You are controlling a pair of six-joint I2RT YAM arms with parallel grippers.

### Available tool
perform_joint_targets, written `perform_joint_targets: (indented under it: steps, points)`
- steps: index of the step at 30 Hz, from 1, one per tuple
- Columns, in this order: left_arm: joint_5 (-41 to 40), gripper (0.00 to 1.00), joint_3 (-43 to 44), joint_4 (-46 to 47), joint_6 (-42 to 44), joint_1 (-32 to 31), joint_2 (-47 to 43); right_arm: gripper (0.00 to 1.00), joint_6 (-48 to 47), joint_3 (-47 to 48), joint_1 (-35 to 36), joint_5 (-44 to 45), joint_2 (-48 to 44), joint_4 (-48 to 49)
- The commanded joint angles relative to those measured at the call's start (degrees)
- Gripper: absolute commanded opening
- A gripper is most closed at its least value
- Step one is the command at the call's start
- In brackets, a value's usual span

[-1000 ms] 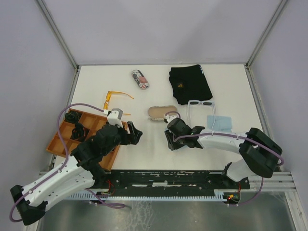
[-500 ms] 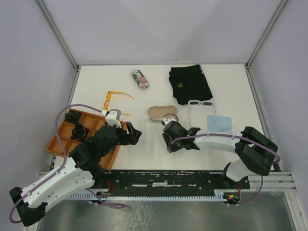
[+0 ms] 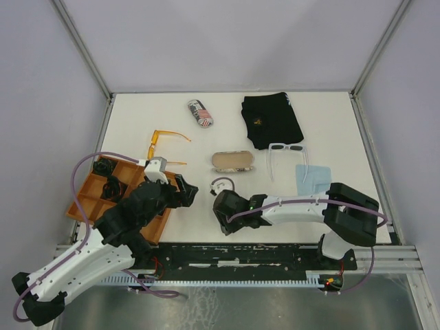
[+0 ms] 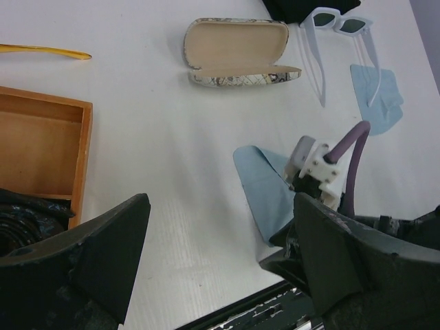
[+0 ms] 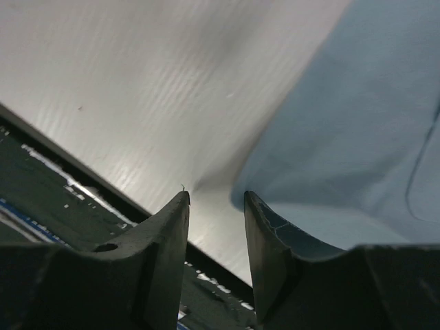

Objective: Organize the sunglasses
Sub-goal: Adjust the glasses cleaning cloth at the center of the board.

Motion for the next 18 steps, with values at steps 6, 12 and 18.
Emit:
perform_joint_targets:
  steps: [6,12,18]
  points:
    - [-1.56,0.92,-0.01,0.94,-2.47,-0.09,0.15,0.49,-0.8,3.77,3.8,9.23,-6.49,-1.38]
    - [0.28,0.92,-0.7,3.82,-2.51,-0.11,2.8,0.48,-9.5,2.45,-0.82,17.38,-14.89,-10.4]
    - [1.21,0.92,-1.58,5.86,-3.08,-0.11,3.42,0.34,-17.71,1.55,-8.29,14.76,-14.14,-14.39]
